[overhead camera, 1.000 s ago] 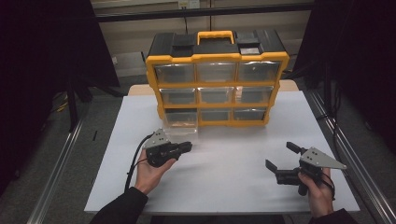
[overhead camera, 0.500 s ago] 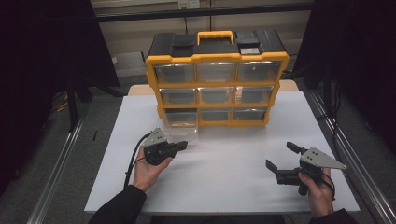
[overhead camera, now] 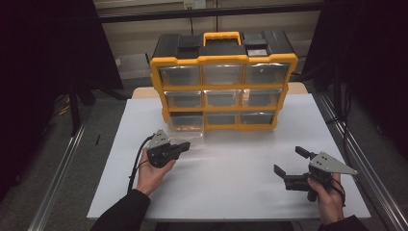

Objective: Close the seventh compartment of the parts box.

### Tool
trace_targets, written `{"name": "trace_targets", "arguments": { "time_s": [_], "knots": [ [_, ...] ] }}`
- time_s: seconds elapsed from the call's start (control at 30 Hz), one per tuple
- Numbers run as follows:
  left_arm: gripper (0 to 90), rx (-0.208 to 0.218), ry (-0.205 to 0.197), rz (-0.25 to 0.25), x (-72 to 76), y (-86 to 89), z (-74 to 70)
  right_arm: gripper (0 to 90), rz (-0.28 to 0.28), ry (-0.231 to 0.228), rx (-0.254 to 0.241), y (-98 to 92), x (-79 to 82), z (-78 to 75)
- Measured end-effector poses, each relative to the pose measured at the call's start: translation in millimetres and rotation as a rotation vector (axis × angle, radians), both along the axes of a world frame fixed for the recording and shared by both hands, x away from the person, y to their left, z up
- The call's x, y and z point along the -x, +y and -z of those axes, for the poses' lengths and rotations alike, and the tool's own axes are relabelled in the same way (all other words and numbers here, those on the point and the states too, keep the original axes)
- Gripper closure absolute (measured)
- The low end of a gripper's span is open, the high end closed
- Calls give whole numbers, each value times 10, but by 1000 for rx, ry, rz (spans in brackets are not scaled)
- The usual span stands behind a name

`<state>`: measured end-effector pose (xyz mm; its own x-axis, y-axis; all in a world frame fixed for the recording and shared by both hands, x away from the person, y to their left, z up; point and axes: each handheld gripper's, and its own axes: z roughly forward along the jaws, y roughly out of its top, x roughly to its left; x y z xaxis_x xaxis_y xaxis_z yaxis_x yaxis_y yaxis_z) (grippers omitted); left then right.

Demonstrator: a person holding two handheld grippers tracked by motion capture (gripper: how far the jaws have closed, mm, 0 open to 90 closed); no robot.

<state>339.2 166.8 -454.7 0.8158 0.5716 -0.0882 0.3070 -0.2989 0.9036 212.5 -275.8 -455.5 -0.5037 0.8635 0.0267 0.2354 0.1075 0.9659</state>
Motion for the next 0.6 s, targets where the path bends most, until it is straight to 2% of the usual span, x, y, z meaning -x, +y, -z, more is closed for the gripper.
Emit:
{"name": "trace_targets", "arguments": {
  "time_s": [0.13,0.27,0.4,0.47,0.5,0.53,0.6],
  "knots": [
    [900,-2,-2,-19,-17,1,16,0,-2,1,-1,0,0,0],
    [900,-23,-14,-29,-32,1,26,0,-2,4,-2,-3,3,-1],
    [900,-23,-20,-24,-43,-12,37,0,-3,4,0,-5,2,0],
    [900,-12,-20,-37,-49,-18,42,0,-3,4,1,-4,2,0],
    [900,-21,-25,-56,-48,-18,38,0,-4,3,2,-4,1,0],
    [900,-10,-24,-36,-65,-5,42,0,-3,2,3,-5,-1,1],
    [900,-19,-30,-45,-68,3,39,0,0,4,-1,-3,1,-1]
  ]
}}
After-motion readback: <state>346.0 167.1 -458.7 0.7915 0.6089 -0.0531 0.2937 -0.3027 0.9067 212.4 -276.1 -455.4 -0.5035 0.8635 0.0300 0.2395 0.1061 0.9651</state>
